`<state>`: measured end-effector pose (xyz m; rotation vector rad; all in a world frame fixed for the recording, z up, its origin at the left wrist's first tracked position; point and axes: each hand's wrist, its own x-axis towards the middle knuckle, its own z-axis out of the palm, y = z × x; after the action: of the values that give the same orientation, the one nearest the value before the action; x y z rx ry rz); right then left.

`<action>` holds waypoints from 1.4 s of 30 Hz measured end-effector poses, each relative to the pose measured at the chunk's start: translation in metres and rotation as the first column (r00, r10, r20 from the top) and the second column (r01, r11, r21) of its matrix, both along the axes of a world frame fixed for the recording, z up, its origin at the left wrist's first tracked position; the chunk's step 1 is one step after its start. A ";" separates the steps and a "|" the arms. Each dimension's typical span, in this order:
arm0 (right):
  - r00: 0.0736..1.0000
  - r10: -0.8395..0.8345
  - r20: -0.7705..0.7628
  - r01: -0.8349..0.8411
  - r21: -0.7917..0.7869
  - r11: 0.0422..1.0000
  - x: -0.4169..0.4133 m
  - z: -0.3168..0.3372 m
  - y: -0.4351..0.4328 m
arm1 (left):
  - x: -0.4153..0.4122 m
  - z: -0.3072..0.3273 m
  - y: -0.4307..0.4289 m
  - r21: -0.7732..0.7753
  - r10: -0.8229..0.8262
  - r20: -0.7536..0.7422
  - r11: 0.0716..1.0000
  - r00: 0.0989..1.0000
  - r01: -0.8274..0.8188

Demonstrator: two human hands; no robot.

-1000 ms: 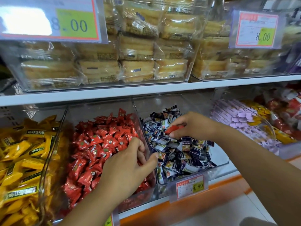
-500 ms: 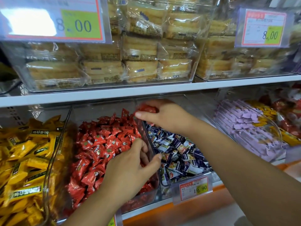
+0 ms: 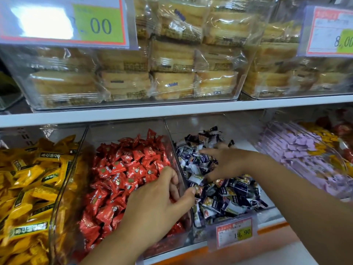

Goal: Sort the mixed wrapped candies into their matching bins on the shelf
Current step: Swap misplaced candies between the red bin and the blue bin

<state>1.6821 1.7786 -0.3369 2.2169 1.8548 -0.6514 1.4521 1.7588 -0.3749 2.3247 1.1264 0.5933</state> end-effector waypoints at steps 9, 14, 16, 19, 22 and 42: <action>0.957 0.047 -0.287 0.038 0.284 0.958 0.015 0.028 0.022 | 0.000 0.002 0.000 -0.011 -0.005 0.017 1.000 1.000 0.005; 0.986 -0.168 -0.024 0.168 0.280 0.945 0.017 -0.029 0.064 | -0.002 0.002 0.000 -0.011 -0.002 0.025 1.000 1.000 0.002; 0.974 -0.225 0.034 0.209 0.255 0.944 0.015 -0.040 0.067 | -0.002 0.003 0.000 -0.018 0.002 0.024 1.000 1.000 -0.002; 0.973 -0.212 -0.089 0.227 0.226 0.947 0.014 -0.036 0.066 | -0.001 0.003 -0.001 -0.016 0.010 0.018 1.000 1.000 -0.010; 0.963 -0.110 -0.245 0.148 0.141 0.979 0.012 -0.029 0.057 | -0.001 0.003 0.000 -0.015 0.009 0.019 1.000 1.000 -0.009; 0.873 0.016 -0.488 -0.014 0.008 1.000 0.030 0.031 -0.016 | -0.001 0.000 0.000 -0.051 0.035 0.049 0.998 0.998 -0.033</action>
<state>1.7117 1.7627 -0.3061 2.1761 2.0805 -1.3090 1.4510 1.7593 -0.3751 2.2402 1.1467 0.6254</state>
